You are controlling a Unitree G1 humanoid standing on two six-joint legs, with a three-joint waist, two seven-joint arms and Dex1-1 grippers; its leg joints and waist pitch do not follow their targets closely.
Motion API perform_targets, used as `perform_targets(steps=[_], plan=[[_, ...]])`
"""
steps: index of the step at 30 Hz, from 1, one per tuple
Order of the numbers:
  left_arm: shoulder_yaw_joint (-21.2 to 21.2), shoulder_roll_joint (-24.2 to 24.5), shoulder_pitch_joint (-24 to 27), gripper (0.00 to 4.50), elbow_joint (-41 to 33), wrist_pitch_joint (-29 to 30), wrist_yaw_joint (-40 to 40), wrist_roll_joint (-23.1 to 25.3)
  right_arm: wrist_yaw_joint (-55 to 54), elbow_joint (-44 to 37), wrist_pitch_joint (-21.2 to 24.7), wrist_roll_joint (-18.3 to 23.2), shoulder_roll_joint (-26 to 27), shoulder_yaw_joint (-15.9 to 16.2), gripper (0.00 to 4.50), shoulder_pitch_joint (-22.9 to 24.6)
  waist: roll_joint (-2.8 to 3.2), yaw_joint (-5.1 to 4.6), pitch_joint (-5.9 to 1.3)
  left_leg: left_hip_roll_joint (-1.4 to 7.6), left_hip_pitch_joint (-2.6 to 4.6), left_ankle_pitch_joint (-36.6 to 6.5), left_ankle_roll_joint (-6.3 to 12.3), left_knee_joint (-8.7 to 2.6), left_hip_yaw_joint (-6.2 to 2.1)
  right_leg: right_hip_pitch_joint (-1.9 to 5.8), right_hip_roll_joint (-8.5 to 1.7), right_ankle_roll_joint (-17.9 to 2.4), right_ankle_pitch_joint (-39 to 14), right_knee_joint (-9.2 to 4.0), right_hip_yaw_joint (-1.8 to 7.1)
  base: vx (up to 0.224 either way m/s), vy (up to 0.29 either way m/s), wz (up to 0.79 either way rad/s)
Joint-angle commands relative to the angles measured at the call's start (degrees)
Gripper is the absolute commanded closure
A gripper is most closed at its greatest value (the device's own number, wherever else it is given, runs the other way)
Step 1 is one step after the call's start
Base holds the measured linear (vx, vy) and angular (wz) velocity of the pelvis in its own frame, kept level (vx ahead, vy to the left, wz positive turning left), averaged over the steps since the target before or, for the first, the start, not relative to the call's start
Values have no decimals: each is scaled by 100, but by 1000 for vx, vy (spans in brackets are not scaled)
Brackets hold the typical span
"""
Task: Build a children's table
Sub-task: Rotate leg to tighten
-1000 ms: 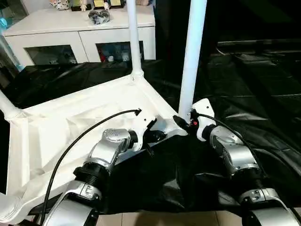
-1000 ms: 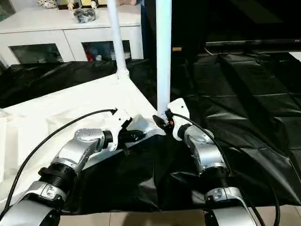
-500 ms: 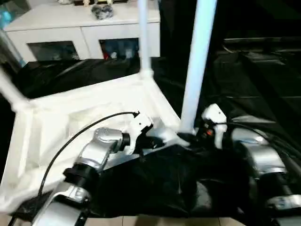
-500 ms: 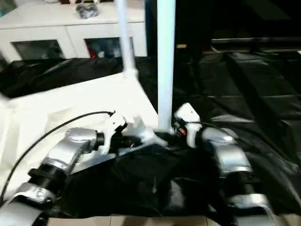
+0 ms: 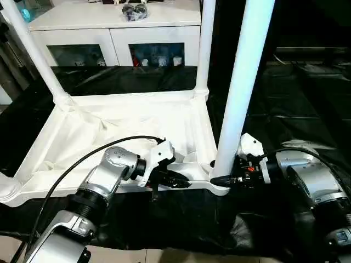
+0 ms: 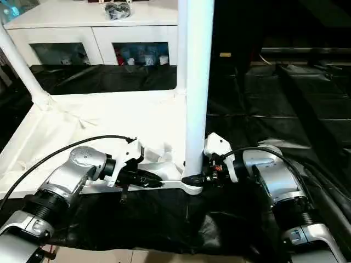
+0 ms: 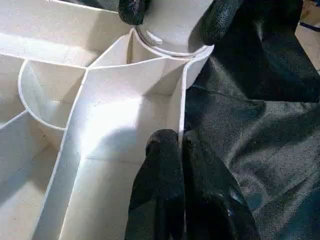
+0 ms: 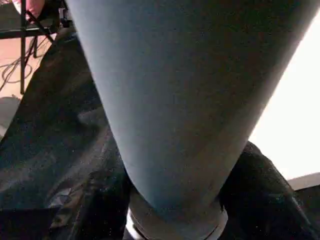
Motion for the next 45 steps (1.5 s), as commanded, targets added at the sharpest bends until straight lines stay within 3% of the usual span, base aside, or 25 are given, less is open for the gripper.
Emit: perform_targets(steps=[1,3,6,8,9,12,14,15,16,17,19,20,22,25,26,27,30,35,37,39,41,42,43,45], plan=[[111,-46,-193,450,-49,-21,314,-63,601,46,240,-196,120,889,242,308,-136,3,-267,238,-29,-462,723,-356,-32,275,-311,-1640,-397,-358,225,0,0,0],[171,-95,-183,450,-30,21,475,-66,519,49,234,-167,191,864,243,356,-122,1,-264,240,-25,-471,711,-361,-34,269,-304,-1633,-419,-363,222,0,0,0],[423,-370,-222,450,100,132,1188,-66,-250,212,317,93,726,413,243,502,-113,-5,-246,234,-27,-555,652,-366,-24,256,-308,-1615,-517,-388,234,0,0,0],[479,-480,-262,450,179,166,1481,-17,-698,350,231,63,934,271,244,525,-113,-19,-231,230,-12,-811,485,-403,-34,254,-311,-1528,-946,-434,229,0,0,0],[502,-570,-295,450,245,213,1707,34,-1049,462,196,31,1096,176,245,539,-107,-52,-200,225,6,-1112,316,-444,-50,236,-316,-1394,-1465,-480,234,0,0,0],[547,-728,-359,450,366,286,2092,103,-1594,661,128,-64,1330,76,246,541,-109,-119,-176,215,22,-1457,186,-477,-71,228,-314,-1213,-1989,-543,227,0,0,0],[616,-932,-451,450,516,341,2538,150,-2201,909,44,-142,1625,-46,247,506,-54,-191,-119,199,50,-1890,63,-509,-85,176,-308,-1056,-2506,-605,223,0,0,0],[654,-1050,-504,450,589,371,2764,163,-2546,1055,15,-178,1805,-116,249,466,-48,-205,-125,190,68,-2002,17,-511,-105,183,-317,-1000,-2669,-619,211,0,0,0],[683,-1143,-552,450,651,387,2943,181,-2877,1198,54,-227,1974,-181,250,405,-1,-251,-117,178,101,-2201,-50,-524,-132,169,-321,-900,-2908,-642,200,0,0,0],[683,-1143,-552,450,651,387,2943,181,-2877,1198,54,-227,1974,-181,251,405,-48,-308,-129,176,71,-2219,-51,-534,-153,196,-314,-860,-2867,-647,195,0,0,0],[705,-1246,-586,450,678,410,3120,212,-3294,1396,105,-304,2201,-259,251,289,-27,-320,-143,183,41,-2134,4,-544,-164,218,-318,-867,-2689,-640,205,0,0,0],[714,-1281,-599,450,688,415,3178,228,-3489,1485,157,-350,2297,-299,251,226,-17,-360,-140,173,57,-2171,18,-532,-146,174,-311,-932,-2577,-648,216,0,0,0],[679,-1358,-591,450,676,391,3279,313,-4175,1900,171,-526,2572,-424,251,-68,-1,-443,-153,169,27,-2163,42,-532,-156,189,-308,-979,-2506,-625,204,0,0,0],[595,-1326,-526,450,618,300,3070,302,-4094,2020,-89,-553,2645,-446,251,-164,-16,-465,-156,165,18,-2188,92,-527,-146,187,-310,-1005,-2445,-633,209,0,0,0],[576,-1312,-514,450,609,286,3039,303,-4035,2025,-111,-516,2664,-472,216,-175,-2,-467,-160,173,20,-2159,124,-528,-146,188,-317,-1042,-2351,-627,216,0,0,0],[545,-1285,-499,450,598,241,2948,298,-3993,2005,-97,-468,2672,-503,195,-176,-29,-465,-167,176,12,-2073,165,-529,-137,198,-309,-1087,-2187,-620,224,0,0,0],[488,-1219,-452,450,547,191,2770,291,-3770,1908,-27,-349,2622,-510,172,-164,-18,-454,-180,181,-12,-1877,250,-529,-126,229,-318,-1179,-1929,-593,230,0,0,0],[447,-1176,-397,450,511,183,2616,310,-3602,1779,-10,-343,2470,-550,133,-138,-30,-455,-178,184,-10,-1734,305,-523,-108,234,-322,-1248,-1840,-589,231,0,0,0],[425,-1150,-347,450,470,116,2515,322,-3142,1126,209,-110,1946,-677,115,40,-48,-429,-168,189,-6,-1728,354,-530,-109,257,-307,-1173,-1929,-608,230,0,0,0],[331,-1084,-285,450,410,12,2402,380,-2839,623,371,19,1542,-711,92,221,-62,-360,-199,214,28,-1551,434,-503,-83,230,-305,-1235,-1641,-596,258,0,0,0],[311,-1059,-220,450,334,-28,2300,352,-2626,191,418,23,1103,-732,88,418,-33,-302,-264,226,-1,-886,564,-446,-74,269,-308,-1477,-628,-482,256,0,0,0],[311,-1059,-220,450,334,-28,2300,352,-2626,191,418,23,1103,-732,80,418,-58,-271,-280,225,-18,-619,635,-417,-79,309,-296,-1497,-264,-454,246,0,0,0],[316,-1047,-182,450,280,-101,2292,347,-2481,-61,481,60,812,-807,80,550,-75,-195,-360,191,-27,199,1002,-291,-58,304,-285,-1679,992,-303,250,0,0,0],[356,-1048,-156,450,250,-204,2365,349,-2288,-307,564,132,531,-893,80,686,-91,-144,-358,172,-62,551,1260,-245,-65,314,-274,-1713,1532,-259,243,59,4,5]])
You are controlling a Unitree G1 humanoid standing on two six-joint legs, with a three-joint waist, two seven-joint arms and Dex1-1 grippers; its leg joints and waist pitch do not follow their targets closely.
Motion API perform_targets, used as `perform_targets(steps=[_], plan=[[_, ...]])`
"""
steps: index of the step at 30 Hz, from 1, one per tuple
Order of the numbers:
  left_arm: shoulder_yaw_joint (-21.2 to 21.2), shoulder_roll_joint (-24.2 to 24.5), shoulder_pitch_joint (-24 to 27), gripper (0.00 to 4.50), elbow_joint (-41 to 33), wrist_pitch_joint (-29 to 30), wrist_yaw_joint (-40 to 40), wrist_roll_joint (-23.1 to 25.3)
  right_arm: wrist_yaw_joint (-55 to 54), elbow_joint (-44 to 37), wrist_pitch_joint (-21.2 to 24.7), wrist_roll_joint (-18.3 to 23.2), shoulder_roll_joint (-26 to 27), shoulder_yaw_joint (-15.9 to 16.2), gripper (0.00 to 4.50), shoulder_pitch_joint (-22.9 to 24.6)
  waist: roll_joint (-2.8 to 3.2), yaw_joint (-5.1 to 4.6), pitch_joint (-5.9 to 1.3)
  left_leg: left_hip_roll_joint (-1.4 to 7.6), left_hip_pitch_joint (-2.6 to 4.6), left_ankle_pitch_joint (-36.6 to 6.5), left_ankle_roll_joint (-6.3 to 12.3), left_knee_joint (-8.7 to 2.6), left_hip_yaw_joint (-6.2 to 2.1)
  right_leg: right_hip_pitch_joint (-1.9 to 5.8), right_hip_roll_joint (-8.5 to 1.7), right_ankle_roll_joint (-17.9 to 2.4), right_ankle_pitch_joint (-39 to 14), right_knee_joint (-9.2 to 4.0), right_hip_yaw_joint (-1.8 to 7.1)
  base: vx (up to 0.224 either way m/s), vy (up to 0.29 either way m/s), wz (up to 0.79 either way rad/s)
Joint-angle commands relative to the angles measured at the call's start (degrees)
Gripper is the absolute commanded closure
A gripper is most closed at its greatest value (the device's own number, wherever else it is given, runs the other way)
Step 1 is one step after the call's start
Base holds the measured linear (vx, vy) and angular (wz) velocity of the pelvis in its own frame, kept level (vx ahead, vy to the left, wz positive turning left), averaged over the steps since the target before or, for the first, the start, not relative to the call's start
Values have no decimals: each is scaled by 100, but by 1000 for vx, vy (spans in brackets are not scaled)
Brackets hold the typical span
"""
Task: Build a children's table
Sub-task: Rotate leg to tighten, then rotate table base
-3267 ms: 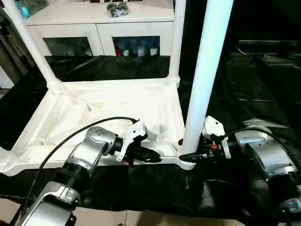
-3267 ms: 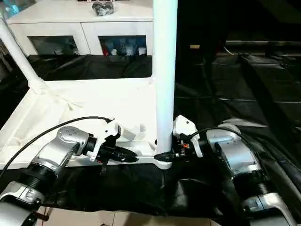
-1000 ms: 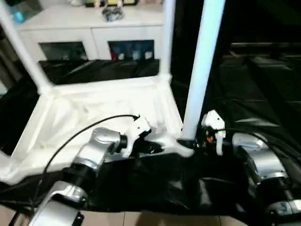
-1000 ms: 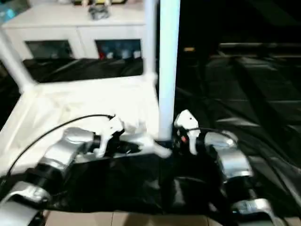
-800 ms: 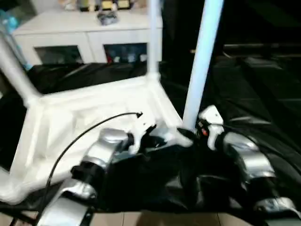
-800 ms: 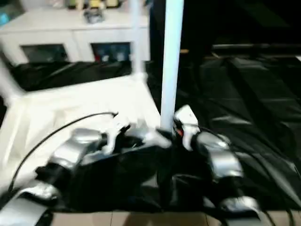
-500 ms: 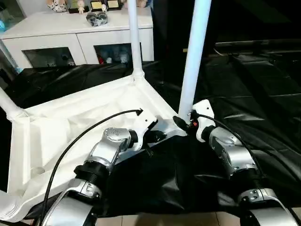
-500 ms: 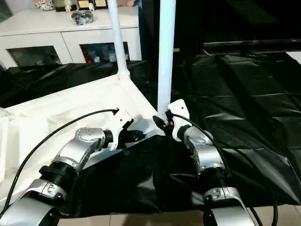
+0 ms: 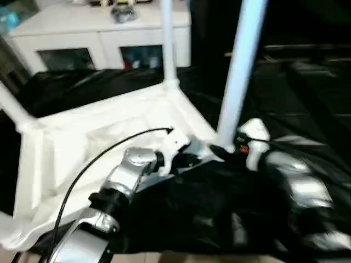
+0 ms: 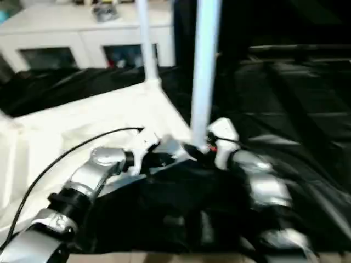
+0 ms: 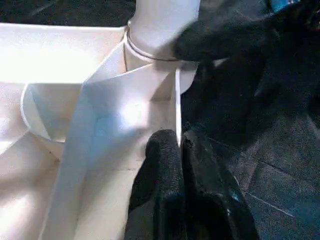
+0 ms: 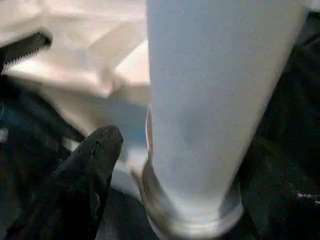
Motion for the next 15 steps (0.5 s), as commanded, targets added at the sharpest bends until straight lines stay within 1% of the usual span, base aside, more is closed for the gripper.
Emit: perform_targets(steps=[1,2,3,4,5,6,7,8,9,10,11,12,13,14,15], plan=[[116,-22,88,450,-83,-249,173,-69,648,-371,377,163,-278,219,80,379,-161,45,-317,192,-54,535,1364,-207,-43,328,-283,-1733,1489,-227,208,54,2,4],[168,-26,101,450,-109,-262,236,-95,790,-547,473,238,-423,203,80,476,-147,108,-320,210,-46,357,1388,-198,-32,327,-295,-1670,1101,-257,192,0,0,0],[183,-26,107,450,-122,-262,258,-102,833,-606,506,264,-467,198,80,509,-155,120,-321,224,-49,284,1388,-200,-33,324,-300,-1669,942,-255,190,0,0,0],[199,-13,132,450,-177,-263,238,-145,964,-774,623,340,-582,198,80,597,-151,123,-311,236,-63,219,1373,-212,-37,318,-304,-1662,758,-264,182,0,0,0],[205,13,162,450,-251,-228,211,-177,1114,-948,729,418,-700,211,80,691,-158,122,-293,242,-84,102,1315,-222,-38,318,-301,-1613,431,-287,172,0,0,0],[210,34,180,405,-297,-206,194,-191,1193,-1052,799,469,-766,226,73,745,-155,109,-277,242,-90,-90,1216,-246,-42,320,-295,-1571,53,-322,159,0,0,0],[259,114,260,394,-512,-98,149,-257,1445,-1420,1068,668,-965,278,73,923,-170,108,-262,262,-71,-278,1115,-265,-43,312,-293,-1546,-257,-349,170,0,0,0],[307,160,310,395,-660,-8,138,-303,1532,-1590,1202,774,-1029,304,73,995,-167,122,-265,272,-76,-262,1069,-261,-45,319,-300,-1539,-266,-330,189,0,0,0],[336,187,337,395,-753,59,128,-335,1556,-1665,1260,823,-1043,316,73,1021,-152,116,-251,275,-84,-291,1056,-279,-46,311,-300,-1537,-323,-338,188,0,0,0],[369,237,393,389,-941,197,69,-402,1555,-1736,1281,863,-1024,331,73,1039,-134,114,-257,282,-74,-336,992,-282,-46,291,-303,-1500,-467,-347,194,0,0,0],[410,300,476,375,-1202,388,-26,-510,1493,-1790,1315,897,-972,354,73,1035,-119,106,-252,271,-62,-336,921,-285,-43,274,-297,-1497,-527,-353,195,0,0,0],[448,374,573,360,-1490,601,-107,-608,1425,-1817,1315,914,-900,381,73,1022,-112,114,-250,272,-52,-342,894,-287,-47,265,-298,-1500,-542,-357,199,0,0,0],[447,553,752,352,-1947,983,-292,-751,1317,-1762,1270,882,-739,413,73,961,-134,100,-265,288,-67,-182,827,-292,-61,285,-317,-1571,-308,-297,207,0,0,0],[433,704,903,352,-2313,1280,-432,-853,1235,-1719,1237,855,-612,432,73,917,-122,87,-255,270,-82,-108,852,-292,-56,272,-301,-1580,-251,-297,201,0,0,0],[400,867,1047,352,-2612,1487,-553,-909,1160,-1659,1201,829,-487,441,73,873,-122,93,-286,271,-55,68,864,-259,-59,266,-306,-1641,-22,-250,211,0,0,0]])
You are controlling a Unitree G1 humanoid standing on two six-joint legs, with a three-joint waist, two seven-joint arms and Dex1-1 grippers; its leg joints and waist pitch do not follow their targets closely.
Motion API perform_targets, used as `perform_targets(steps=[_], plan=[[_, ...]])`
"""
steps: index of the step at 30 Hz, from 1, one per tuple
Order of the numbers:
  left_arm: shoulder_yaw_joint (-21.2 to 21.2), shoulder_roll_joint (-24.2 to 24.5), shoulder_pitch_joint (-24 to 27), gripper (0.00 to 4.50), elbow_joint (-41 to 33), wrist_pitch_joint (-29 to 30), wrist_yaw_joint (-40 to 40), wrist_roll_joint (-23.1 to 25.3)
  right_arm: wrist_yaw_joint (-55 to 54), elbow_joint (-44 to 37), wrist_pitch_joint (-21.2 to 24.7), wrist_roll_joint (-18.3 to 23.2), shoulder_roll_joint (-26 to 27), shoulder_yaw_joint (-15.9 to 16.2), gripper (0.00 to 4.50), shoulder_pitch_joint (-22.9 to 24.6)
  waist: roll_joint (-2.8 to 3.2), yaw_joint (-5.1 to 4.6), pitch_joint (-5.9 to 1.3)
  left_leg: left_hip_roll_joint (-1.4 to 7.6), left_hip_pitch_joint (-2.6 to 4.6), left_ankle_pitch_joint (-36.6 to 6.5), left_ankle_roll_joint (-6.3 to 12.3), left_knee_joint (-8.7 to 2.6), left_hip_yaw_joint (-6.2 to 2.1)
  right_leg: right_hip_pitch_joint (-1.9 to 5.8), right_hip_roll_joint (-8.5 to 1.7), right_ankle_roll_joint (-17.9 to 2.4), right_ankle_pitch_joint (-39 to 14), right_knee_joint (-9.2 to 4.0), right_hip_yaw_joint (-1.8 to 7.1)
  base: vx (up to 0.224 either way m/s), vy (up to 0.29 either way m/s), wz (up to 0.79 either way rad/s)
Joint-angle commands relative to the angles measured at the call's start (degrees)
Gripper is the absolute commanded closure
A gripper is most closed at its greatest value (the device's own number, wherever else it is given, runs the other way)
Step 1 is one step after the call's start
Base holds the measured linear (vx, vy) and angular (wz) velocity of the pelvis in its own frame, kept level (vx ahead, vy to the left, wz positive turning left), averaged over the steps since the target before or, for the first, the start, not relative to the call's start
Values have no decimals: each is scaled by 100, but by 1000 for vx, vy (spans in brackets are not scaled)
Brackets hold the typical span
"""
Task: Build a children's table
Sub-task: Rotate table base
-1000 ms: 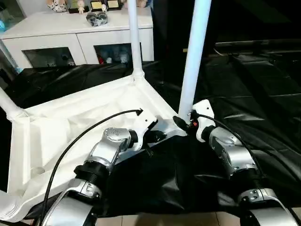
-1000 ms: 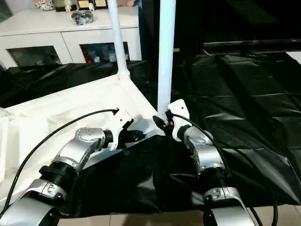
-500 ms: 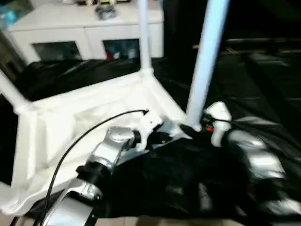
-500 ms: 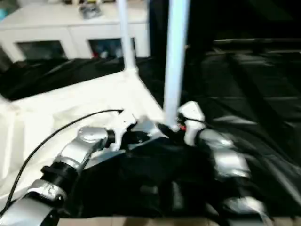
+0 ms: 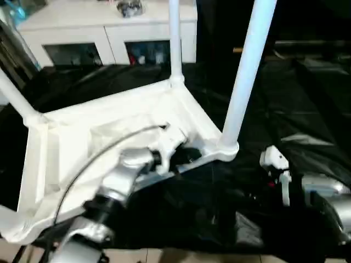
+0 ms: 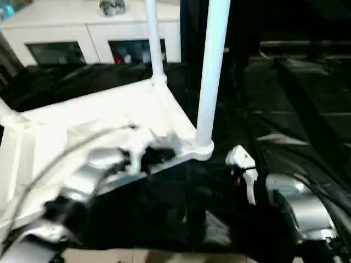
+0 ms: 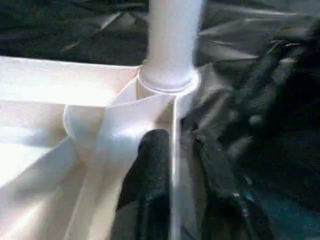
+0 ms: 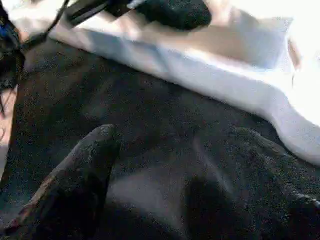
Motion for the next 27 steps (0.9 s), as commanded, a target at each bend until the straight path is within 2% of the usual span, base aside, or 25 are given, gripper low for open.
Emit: perform_targets(steps=[1,2,3,4,5,6,7,8,9,10,11,12,14,16,19,20,21,22,24,27], plan=[[27,344,308,344,-681,600,-282,-190,-211,119,-100,-4,236,92,73,-134,-135,39,-352,201,1,363,963,-270,-53,281,-272,-1679,328,-264,213,0,0,0],[31,367,331,324,-722,631,-292,-200,-223,136,-106,-4,258,93,73,-146,-135,39,-352,201,1,363,963,-270,-53,281,-272,-1679,328,-264,213,0,0,0],[72,508,487,324,-970,809,-355,-280,-270,240,-150,1,378,116,73,-217,-140,53,-364,195,4,498,1036,-253,-50,264,-256,-1717,506,-245,209,0,0,0],[113,638,629,313,-1178,926,-378,-364,-332,322,-174,11,473,145,73,-288,-115,66,-372,201,-23,557,1039,-241,-62,267,-279,-1769,594,-195,206,0,0,0],[142,697,702,305,-1276,996,-371,-406,-385,376,-185,5,526,154,73,-333,-131,80,-344,198,6,426,1045,-242,-33,225,-243,-1738,413,-238,199,0,0,0],[233,883,930,295,-1523,1133,-353,-484,-593,601,-277,-57,709,177,73,-506,-151,83,-346,207,7,362,1002,-249,-39,233,-257,-1756,340,-219,201,0,0,0],[270,963,1026,284,-1643,1215,-334,-510,-699,700,-322,-91,784,185,73,-582,-114,81,-342,206,-11,306,963,-267,-52,243,-269,-1763,223,-214,194,0,0,0],[328,1055,1142,275,-1756,1320,-318,-535,-992,970,-410,-210,923,158,73,-757,-120,61,-305,212,7,-16,763,-307,-41,226,-260,-1697,-188,-253,196,0,0,0],[345,1082,1177,275,-1789,1353,-314,-542,-1098,1066,-440,-255,968,145,73,-817,-116,56,-292,194,11,-111,694,-324,-33,227,-242,-1658,-319,-278,192,0,0,0],[376,1182,1288,262,-1937,1507,-314,-574,-1408,1371,-570,-361,1115,67,73,-1000,-150,57,-295,207,60,-271,526,-334,-15,201,-248,-1636,-432,-291,214,0,0,0],[368,1287,1394,257,-2040,1612,-329,-561,-1831,1742,-677,-434,1272,-80,73,-1227,-156,44,-282,191,35,-326,478,-349,-23,215,-244,-1629,-486,-287,217,0,0,0],[356,1362,1466,257,-2131,1707,-337,-555,-2106,1983,-749,-466,1370,-178,73,-1373,-128,30,-265,179,31,-490,342,-375,-19,215,-246,-1576,-684,-306,220,0,0,0],[284,1524,1652,232,-2256,1825,-275,-441,-2849,2627,-940,-377,1652,-552,73,-1786,-146,16,-270,169,59,-696,169,-389,-17,210,-252,-1493,-864,-317,235,0,0,0],[237,1583,1726,225,-2292,1837,-218,-397,-3121,2859,-1042,-340,1741,-682,73,-1926,-126,34,-281,161,92,-617,148,-374,-1,191,-227,-1468,-676,-311,243,0,0,0],[188,1641,1828,196,-2320,1828,-69,-340,-3479,3223,-1203,-243,1875,-863,73,-2136,-126,43,-316,147,66,-321,209,-345,-2,222,-214,-1493,-182,-252,233,0,0,0],[179,1648,1868,187,-2301,1806,22,-284,-3636,3388,-1276,-179,1944,-963,73,-2236,-146,38,-322,142,50,-252,234,-340,-4,237,-221,-1515,-68,-239,234,0,0,0],[197,1647,1912,182,-2266,1725,224,-160,-4024,3760,-1375,-59,2058,-1207,73,-2453,-151,25,-340,126,26,-91,319,-322,-6,254,-221,-1573,174,-210,227,0,0,0],[213,1653,1931,182,-2300,1737,295,-142,-4144,3910,-1465,-50,2084,-1268,73,-2530,-159,20,-337,128,20,-98,341,-325,-11,261,-230,-1588,168,-214,225,0,0,0],[253,1636,1935,152,-2301,1720,399,-123,-4322,4192,-1634,-60,2089,-1339,73,-2670,-152,12,-326,129,27,-229,351,-324,0,251,-230,-1610,1,-230,219,0,0,0],[293,1622,1907,133,-2242,1619,527,-58,-4574,4671,-1857,-75,2077,-1520,73,-2915,-155,43,-327,131,35,-347,314,-320,8,245,-230,-1596,-217,-238,223,0,0,0]])
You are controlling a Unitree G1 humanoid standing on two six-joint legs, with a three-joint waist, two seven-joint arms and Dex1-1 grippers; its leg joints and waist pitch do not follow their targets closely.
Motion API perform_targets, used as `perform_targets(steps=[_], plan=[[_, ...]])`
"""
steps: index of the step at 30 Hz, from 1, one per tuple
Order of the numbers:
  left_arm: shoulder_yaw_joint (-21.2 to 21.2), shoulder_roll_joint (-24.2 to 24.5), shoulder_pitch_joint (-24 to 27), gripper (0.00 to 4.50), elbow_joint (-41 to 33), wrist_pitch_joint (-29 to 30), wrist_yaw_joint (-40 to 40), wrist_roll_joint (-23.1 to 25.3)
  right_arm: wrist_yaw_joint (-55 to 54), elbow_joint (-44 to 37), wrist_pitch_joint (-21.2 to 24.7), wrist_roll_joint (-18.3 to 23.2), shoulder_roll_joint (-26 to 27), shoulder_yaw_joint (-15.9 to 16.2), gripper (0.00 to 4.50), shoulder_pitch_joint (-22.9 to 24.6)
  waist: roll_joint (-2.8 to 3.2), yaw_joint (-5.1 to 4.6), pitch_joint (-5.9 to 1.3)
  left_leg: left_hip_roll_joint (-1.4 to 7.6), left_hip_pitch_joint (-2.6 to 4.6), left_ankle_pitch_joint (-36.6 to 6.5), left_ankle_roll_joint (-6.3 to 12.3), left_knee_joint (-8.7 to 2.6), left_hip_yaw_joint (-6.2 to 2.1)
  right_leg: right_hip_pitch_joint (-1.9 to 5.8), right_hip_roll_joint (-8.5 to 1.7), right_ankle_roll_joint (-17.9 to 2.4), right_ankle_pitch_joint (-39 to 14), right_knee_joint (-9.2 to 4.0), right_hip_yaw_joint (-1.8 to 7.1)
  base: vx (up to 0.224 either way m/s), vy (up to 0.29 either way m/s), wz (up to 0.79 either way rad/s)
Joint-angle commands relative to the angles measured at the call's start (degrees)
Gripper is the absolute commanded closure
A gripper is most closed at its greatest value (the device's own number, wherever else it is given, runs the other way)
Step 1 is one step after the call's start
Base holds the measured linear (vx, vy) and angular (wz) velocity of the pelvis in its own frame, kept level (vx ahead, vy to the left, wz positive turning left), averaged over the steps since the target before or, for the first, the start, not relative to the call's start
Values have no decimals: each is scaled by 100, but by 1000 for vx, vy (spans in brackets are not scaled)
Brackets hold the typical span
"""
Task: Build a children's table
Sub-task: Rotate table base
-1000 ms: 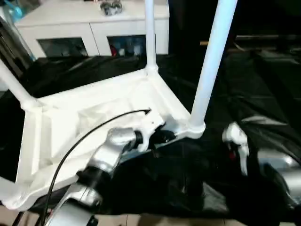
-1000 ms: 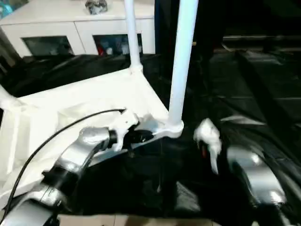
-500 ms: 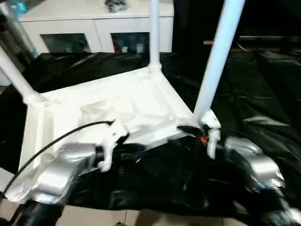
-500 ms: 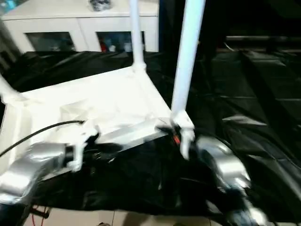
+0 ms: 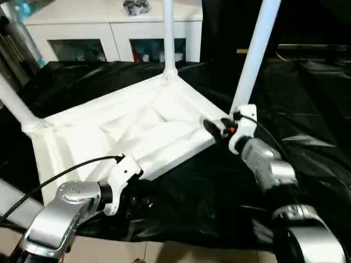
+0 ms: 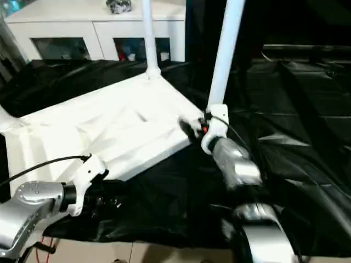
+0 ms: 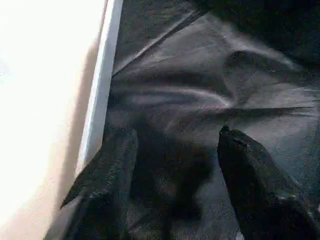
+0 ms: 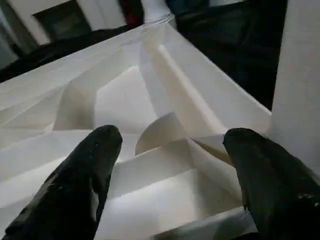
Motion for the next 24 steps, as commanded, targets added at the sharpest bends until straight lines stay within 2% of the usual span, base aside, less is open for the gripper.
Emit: perform_targets(steps=[1,3,9,11,12,13,14,16,17,19,20,22,24], plan=[[178,50,-57,123,60,-139,251,196,-366,366,-231,51,-131,-354,73,-168,-49,-27,-352,135,69,-458,359,-377,10,280,-220,-1568,-270,-351,212,0,0,0],[202,37,-74,113,87,-169,303,199,-400,462,-285,51,-152,-393,73,-219,-47,6,-346,137,90,-557,317,-375,19,263,-211,-1534,-350,-360,215,0,0,0],[202,37,-74,113,87,-169,303,199,-400,462,-285,51,-152,-393,73,-219,-75,34,-358,121,49,-439,354,-363,10,291,-208,-1469,-274,-333,210,0,0,0],[219,44,-98,84,132,-255,365,226,-455,595,-346,66,-199,-449,73,-291,-83,38,-363,119,46,-435,369,-357,9,290,-211,-1471,-289,-335,209,0,0,0],[219,44,-98,84,132,-255,365,226,-455,595,-346,66,-199,-449,73,-291,-76,40,-362,117,50,-439,373,-358,9,285,-206,-1485,-305,-332,207,0,0,0],[393,-31,-17,79,133,-543,554,203,-551,894,-512,61,-446,-548,73,-444,-51,37,-361,116,44,-488,358,-355,2,279,-209,-1507,-352,-340,199,0,0,0],[663,-74,221,63,70,-871,793,163,-672,1244,-726,44,-783,-658,73,-593,-65,54,-362,127,71,-627,319,-351,17,262,-211,-1545,-416,-357,200,0,0,0],[822,-95,395,51,39,-1006,914,129,-720,1413,-863,10,-940,-701,73,-638,-54,112,-364,142,119,-769,297,-344,42,221,-197,-1557,-449,-373,209,0,0,0],[825,-94,400,43,41,-1010,917,130,-721,1417,-866,8,-943,-701,73,-639,-61,109,-360,142,104,-782,304,-342,47,222,-190,-1553,-428,-369,214,0,0,0],[863,-75,485,38,79,-1101,963,159,-727,1511,-935,-35,-998,-726,73,-661,-60,189,-376,136,92,-659,351,-330,53,221,-171,-1467,-342,-351,207,0,0,0],[915,-50,605,32,85,-1226,991,185,-753,1558,-1002,-81,-1060,-740,73,-656,-50,197,-376,133,74,-641,365,-329,44,223,-170,-1437,-321,-343,203,0,0,0],[968,-35,712,8,51,-1298,978,169,-766,1580,-1033,-100,-1109,-755,73,-648,-72,177,-365,126,25,-643,373,-339,28,253,-181,-1396,-377,-345,191,0,0,0],[1092,-52,881,8,-88,-1344,915,26,-716,1602,-1083,-113,-1160,-730,73,-643,-67,160,-373,123,10,-640,375,-334,17,266,-191,-1383,-397,-337,187,0,0,0]])
